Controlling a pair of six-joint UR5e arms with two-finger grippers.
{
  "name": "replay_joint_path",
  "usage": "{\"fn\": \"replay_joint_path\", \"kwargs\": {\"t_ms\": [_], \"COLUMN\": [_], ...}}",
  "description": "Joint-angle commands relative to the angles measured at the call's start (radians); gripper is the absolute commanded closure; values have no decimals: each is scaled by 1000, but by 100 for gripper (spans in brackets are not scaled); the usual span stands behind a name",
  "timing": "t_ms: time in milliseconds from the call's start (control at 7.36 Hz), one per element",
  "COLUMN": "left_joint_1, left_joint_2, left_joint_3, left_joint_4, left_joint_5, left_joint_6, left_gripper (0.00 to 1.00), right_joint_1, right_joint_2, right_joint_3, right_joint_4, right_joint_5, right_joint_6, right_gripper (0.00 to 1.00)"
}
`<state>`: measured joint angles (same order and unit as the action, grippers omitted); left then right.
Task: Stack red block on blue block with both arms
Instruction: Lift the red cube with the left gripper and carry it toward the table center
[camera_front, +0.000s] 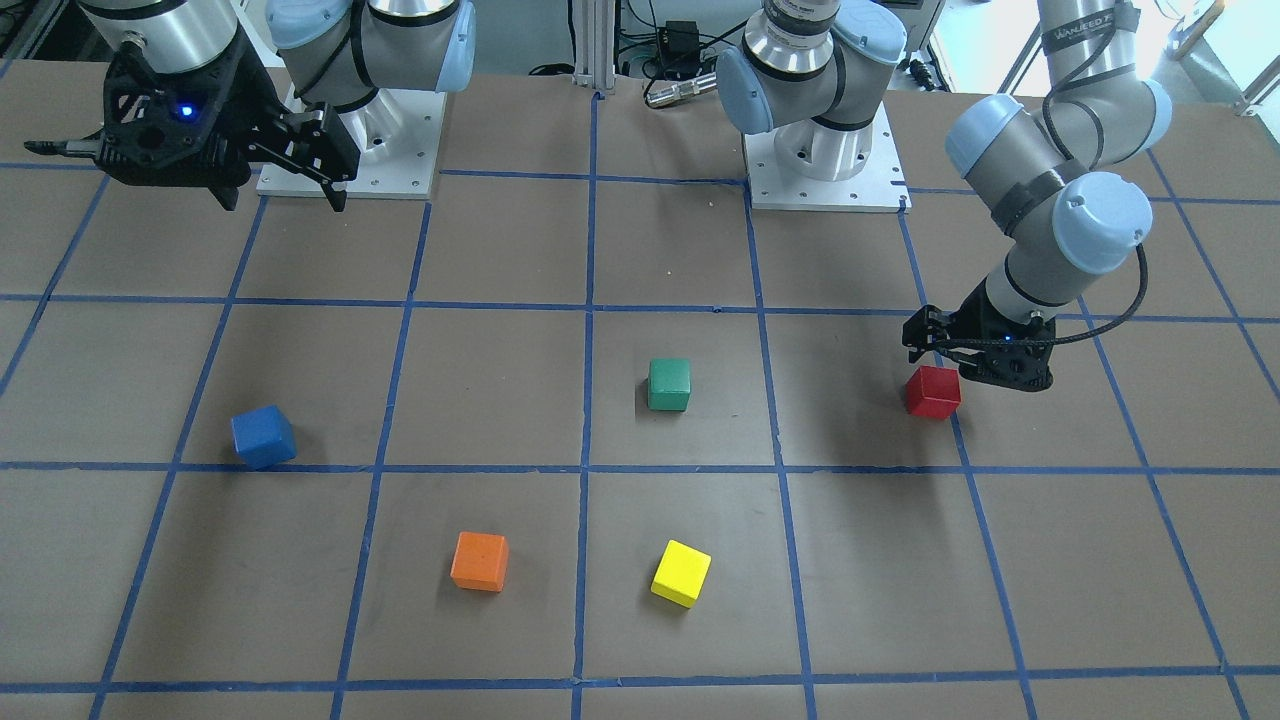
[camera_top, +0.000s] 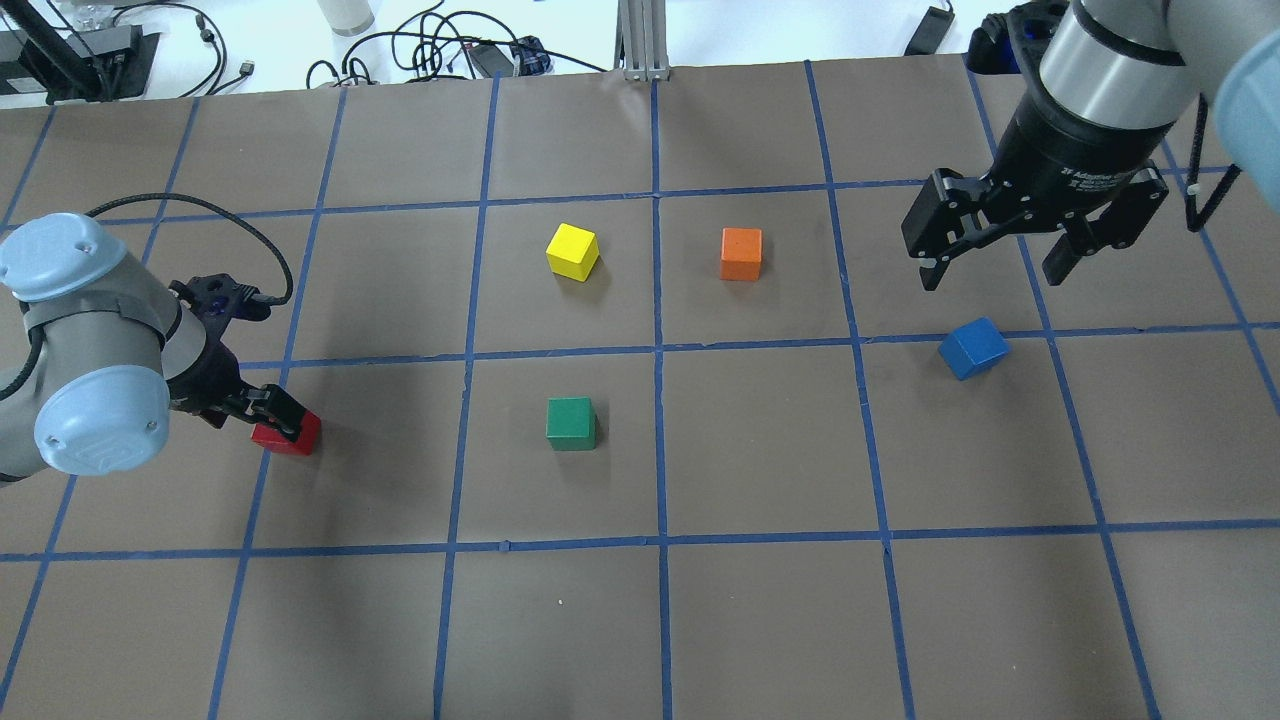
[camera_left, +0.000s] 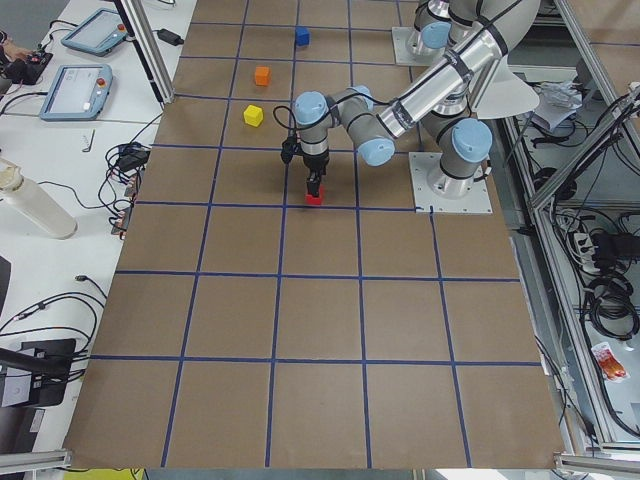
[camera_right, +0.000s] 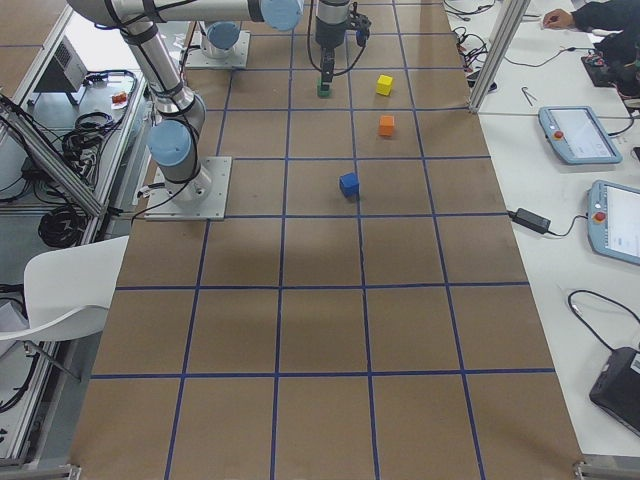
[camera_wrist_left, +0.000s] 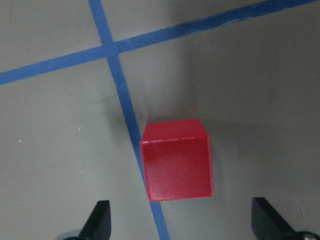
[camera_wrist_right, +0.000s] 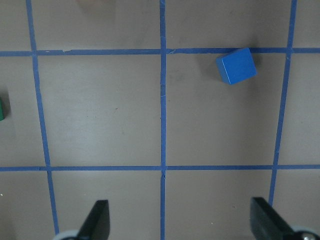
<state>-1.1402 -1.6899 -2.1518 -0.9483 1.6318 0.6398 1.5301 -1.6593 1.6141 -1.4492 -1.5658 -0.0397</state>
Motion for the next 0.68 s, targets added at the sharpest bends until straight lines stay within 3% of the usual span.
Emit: {"fn": "replay_joint_path", "kwargs": {"t_ms": [0, 136, 272, 544], "left_joint_1": [0, 2, 2, 2], "left_joint_2": [-23, -48, -66, -77], "left_joint_3": [-16, -35, -49, -42], "left_joint_4": [8, 81, 136, 166], "left_joint_5": [-21, -45, -40, -36], "left_joint_6": [-3, -2, -2, -3], "left_gripper": [2, 3, 11, 67], "right_joint_1": [-1, 1, 1, 2], "right_joint_2": [-22, -19, -19, -16], "right_joint_3": [6, 7, 6, 9], "right_joint_4": [1, -3, -3, 4], "right_joint_5": [0, 1, 1, 7], "right_joint_6": [9, 9, 6, -8], "right_gripper": [0, 0, 0, 0]}}
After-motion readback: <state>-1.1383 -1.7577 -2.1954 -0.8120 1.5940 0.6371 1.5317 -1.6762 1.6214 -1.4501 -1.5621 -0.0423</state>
